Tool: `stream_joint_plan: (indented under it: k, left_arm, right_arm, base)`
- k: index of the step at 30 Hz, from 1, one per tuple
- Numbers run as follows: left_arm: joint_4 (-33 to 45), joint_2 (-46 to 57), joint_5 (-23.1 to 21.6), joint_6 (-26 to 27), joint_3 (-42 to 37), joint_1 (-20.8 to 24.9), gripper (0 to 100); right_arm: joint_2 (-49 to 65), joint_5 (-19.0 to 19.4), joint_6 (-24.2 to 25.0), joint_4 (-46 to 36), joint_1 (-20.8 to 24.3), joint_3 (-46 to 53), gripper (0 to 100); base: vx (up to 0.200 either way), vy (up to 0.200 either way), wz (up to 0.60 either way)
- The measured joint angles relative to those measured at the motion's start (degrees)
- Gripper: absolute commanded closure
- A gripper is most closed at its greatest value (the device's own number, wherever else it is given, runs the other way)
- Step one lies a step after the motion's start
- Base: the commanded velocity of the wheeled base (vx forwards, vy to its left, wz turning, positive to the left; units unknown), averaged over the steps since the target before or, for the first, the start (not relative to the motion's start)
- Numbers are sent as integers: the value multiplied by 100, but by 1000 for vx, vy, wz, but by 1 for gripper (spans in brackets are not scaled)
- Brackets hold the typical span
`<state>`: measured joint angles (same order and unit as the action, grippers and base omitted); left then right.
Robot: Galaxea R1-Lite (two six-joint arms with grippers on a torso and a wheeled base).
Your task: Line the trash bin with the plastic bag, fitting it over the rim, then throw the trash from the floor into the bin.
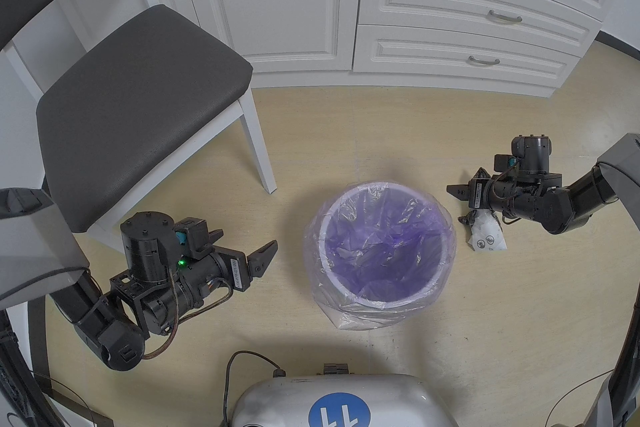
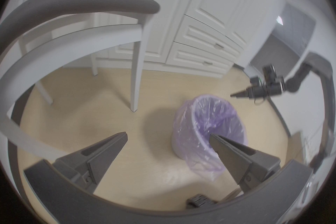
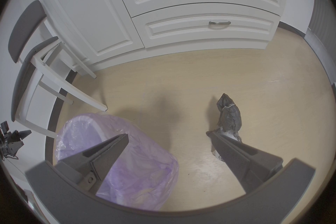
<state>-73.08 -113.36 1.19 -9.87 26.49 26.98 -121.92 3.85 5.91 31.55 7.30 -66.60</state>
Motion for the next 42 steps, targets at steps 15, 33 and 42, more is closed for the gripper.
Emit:
stream_joint_plan:
  k: [15, 33, 42]
  left_arm:
    - [655, -1593, -1758, 3028, 901, -601, 0]
    - [1237, -2915, -2437, 3924, 2844, -13, 0]
    - [1224, -2828, -2599, 3885, 3133, 204, 0]
  right_arm:
    - [141, -63, -367, 37, -9, 266, 0]
    - [299, 0, -433, 46, -124, 347, 0]
    - [332, 0, -433, 48, -138, 345, 0]
  base:
    - [0, 0, 0]
    - [0, 0, 0]
    - [0, 0, 0]
